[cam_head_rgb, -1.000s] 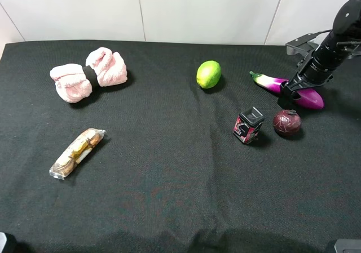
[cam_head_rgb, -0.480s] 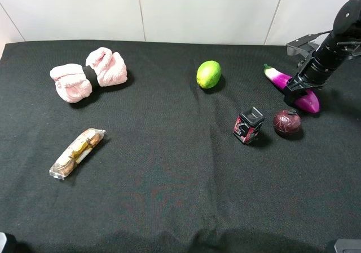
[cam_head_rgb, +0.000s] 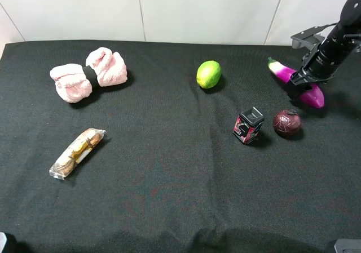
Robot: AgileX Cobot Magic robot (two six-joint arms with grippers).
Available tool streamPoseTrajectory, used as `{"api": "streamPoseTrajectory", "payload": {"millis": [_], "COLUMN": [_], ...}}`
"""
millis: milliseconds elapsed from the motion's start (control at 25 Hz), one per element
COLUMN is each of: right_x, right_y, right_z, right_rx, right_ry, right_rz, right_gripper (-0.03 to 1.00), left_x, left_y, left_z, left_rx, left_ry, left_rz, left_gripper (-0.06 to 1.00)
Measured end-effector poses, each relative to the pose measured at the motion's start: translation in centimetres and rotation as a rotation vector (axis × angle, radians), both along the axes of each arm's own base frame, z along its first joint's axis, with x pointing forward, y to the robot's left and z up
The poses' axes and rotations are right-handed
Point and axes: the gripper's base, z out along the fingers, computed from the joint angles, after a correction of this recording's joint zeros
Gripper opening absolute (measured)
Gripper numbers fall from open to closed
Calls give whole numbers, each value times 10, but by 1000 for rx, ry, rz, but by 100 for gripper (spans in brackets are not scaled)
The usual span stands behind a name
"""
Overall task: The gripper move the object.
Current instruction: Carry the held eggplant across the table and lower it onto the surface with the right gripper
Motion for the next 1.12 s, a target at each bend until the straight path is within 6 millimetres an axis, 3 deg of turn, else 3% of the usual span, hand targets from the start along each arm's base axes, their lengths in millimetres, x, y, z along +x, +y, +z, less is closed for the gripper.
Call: {"api": "streamPoseTrajectory", "payload": {"millis": [680, 1120], "right_x": [-21, -47], "right_y": [10, 69], "right_z": [63, 105], "right_rx": [70, 107], "right_ry": [46, 73], "right_rz": [-182, -170], "right_gripper": [39, 39], "left_x": [0, 0], "left_y": [0, 0], "left_z": [0, 0], "left_rx": [0, 0], "left_ry": [0, 0], "left_rz": [0, 0], "left_gripper": [100, 100]}}
